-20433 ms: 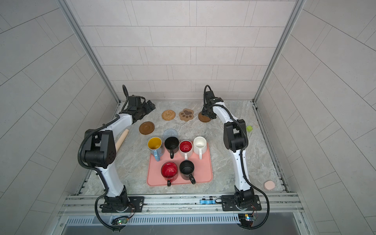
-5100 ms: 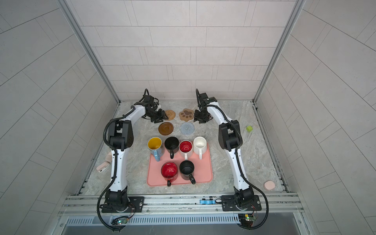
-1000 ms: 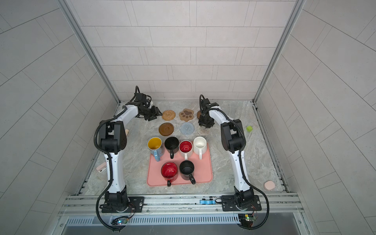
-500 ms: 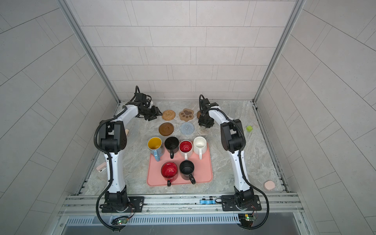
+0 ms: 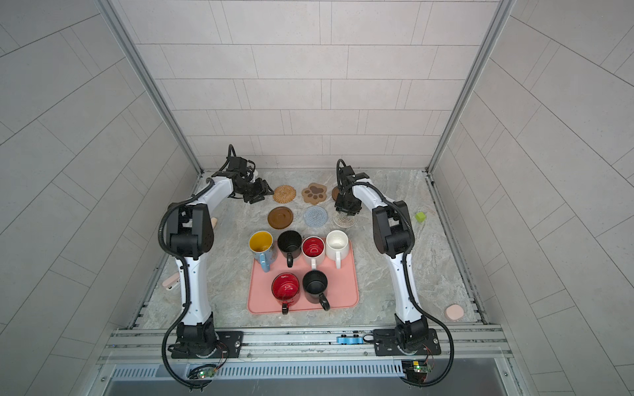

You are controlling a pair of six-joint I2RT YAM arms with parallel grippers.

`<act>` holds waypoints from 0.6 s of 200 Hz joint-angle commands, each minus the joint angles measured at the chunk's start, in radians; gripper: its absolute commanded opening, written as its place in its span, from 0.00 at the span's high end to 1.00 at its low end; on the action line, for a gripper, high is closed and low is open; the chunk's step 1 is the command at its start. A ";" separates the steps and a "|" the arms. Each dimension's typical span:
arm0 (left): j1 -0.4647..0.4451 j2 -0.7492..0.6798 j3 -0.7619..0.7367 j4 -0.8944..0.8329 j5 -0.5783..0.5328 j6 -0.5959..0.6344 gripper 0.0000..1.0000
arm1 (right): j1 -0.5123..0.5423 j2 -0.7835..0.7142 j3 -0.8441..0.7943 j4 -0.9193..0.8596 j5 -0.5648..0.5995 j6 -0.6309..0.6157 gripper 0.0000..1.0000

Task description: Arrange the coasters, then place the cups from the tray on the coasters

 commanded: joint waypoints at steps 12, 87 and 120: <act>0.006 -0.036 0.019 -0.012 -0.010 -0.004 0.40 | -0.013 0.043 -0.021 -0.030 0.045 0.005 0.59; 0.004 -0.039 0.017 -0.009 -0.009 -0.002 0.40 | -0.014 0.032 -0.013 -0.023 0.016 0.000 0.58; 0.005 -0.042 0.016 -0.002 -0.005 -0.006 0.40 | -0.012 0.018 -0.009 -0.019 -0.008 -0.006 0.56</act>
